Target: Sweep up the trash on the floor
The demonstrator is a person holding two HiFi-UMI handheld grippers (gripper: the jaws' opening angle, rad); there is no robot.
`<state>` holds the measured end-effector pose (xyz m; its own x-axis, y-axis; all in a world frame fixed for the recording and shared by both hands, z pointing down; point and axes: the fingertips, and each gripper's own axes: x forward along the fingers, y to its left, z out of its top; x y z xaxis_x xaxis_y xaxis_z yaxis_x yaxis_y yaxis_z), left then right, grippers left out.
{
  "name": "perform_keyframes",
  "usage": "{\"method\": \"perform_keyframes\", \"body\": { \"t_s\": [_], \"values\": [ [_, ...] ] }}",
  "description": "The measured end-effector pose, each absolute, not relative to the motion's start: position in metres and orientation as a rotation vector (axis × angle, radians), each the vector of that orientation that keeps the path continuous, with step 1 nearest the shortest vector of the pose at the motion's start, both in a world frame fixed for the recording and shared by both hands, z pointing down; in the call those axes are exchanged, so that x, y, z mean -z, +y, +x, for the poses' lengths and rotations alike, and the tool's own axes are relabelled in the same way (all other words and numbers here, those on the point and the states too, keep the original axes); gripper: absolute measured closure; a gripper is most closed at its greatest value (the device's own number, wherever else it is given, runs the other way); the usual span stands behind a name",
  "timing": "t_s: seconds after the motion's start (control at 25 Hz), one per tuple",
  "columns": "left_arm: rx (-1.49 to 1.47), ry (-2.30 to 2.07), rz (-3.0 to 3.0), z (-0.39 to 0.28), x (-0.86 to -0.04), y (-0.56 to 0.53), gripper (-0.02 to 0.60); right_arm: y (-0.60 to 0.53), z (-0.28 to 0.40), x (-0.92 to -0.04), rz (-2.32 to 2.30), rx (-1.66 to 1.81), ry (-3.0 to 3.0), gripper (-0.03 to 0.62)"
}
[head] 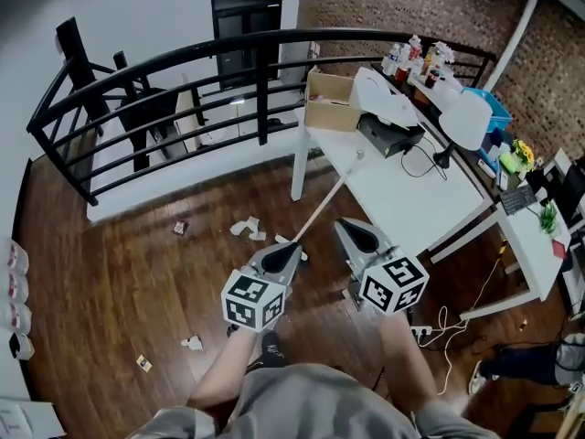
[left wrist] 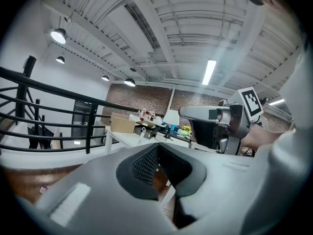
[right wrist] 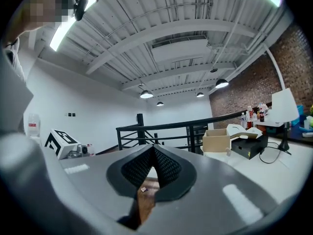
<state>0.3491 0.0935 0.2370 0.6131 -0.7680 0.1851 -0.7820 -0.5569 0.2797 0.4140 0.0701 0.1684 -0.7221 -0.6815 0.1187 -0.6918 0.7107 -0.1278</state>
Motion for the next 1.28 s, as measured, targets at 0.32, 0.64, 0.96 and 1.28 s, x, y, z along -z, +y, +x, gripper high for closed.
{"method": "perform_keyframes", "body": {
  "t_s": [0.32,0.64,0.96,1.28],
  "values": [
    [-0.091,-1.201,2.532,0.349,-0.247,-0.009,0.577,-0.027,0.428,-0.191,1.208,-0.3,-2.772,0.594],
    [-0.162,-1.273,2.471,0.38,-0.282,-0.091,0.577,-0.129,0.465,-0.239,1.113,-0.314,-2.74,0.594],
    [-0.237,-1.342,2.376,0.419,-0.322,-0.151,0.577,-0.212,0.516,-0.308,1.07,-0.42,-2.657,0.546],
    [-0.287,-1.347,2.299,0.441,-0.358,-0.186,0.577,-0.273,0.547,-0.374,1.042,-0.521,-2.556,0.407]
  ]
}}
